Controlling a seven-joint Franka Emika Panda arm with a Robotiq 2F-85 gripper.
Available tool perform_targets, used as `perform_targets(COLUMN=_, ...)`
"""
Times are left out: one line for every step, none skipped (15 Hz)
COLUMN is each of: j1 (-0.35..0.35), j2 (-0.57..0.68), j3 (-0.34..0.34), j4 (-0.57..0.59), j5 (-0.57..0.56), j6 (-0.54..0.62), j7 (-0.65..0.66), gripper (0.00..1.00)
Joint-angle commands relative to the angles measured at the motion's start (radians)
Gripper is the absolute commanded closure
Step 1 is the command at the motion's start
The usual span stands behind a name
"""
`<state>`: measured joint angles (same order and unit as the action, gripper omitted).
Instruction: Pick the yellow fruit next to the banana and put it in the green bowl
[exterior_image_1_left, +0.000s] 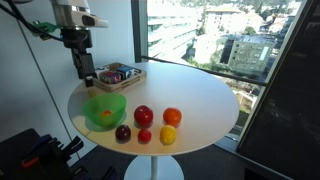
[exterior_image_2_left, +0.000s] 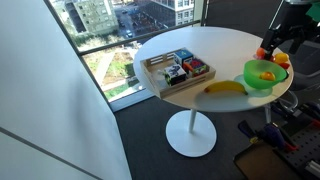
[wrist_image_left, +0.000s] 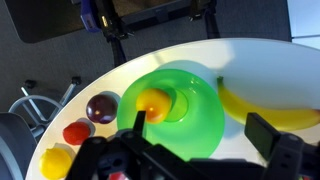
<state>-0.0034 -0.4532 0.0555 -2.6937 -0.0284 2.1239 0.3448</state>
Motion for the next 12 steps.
perform_targets(j1=0.013, j2=-0.084, j3=0.002, j4=0.010, j5=0.028, j6=-0.128, j7=-0.063, gripper=0.00)
perform_targets(j1=0.015, j2=-0.100, j3=0.003, j4=0.012, j5=0.030, j6=-0.156, j7=-0.070, gripper=0.00)
perform_targets(j1=0.018, j2=-0.118, j3=0.003, j4=0.013, j5=0.035, j6=-0.186, j7=-0.079, gripper=0.00)
perform_targets(j1=0.020, j2=-0.137, j3=0.004, j4=0.014, j5=0.037, j6=-0.211, j7=-0.085, gripper=0.00)
perform_targets(j1=0.022, j2=-0.155, j3=0.004, j4=0.014, j5=0.044, j6=-0.238, j7=-0.088, gripper=0.00)
perform_targets(j1=0.023, j2=-0.172, j3=0.006, j4=0.013, j5=0.046, j6=-0.257, j7=-0.089, gripper=0.00)
perform_targets(j1=0.024, j2=-0.193, j3=0.006, j4=0.013, j5=0.053, j6=-0.279, j7=-0.089, gripper=0.00)
perform_targets(j1=0.025, j2=-0.211, j3=0.005, j4=0.013, j5=0.058, j6=-0.293, j7=-0.095, gripper=0.00)
perform_targets(j1=0.028, j2=-0.234, j3=0.004, j4=0.012, j5=0.063, j6=-0.307, j7=-0.104, gripper=0.00)
perform_targets(j1=0.029, j2=-0.254, j3=0.005, j4=0.012, j5=0.065, j6=-0.314, j7=-0.108, gripper=0.00)
perform_targets(j1=0.029, j2=-0.275, j3=0.006, j4=0.011, j5=0.065, j6=-0.319, j7=-0.112, gripper=0.00)
perform_targets(j1=0.031, j2=-0.295, j3=0.008, j4=0.012, j5=0.062, j6=-0.323, j7=-0.116, gripper=0.00)
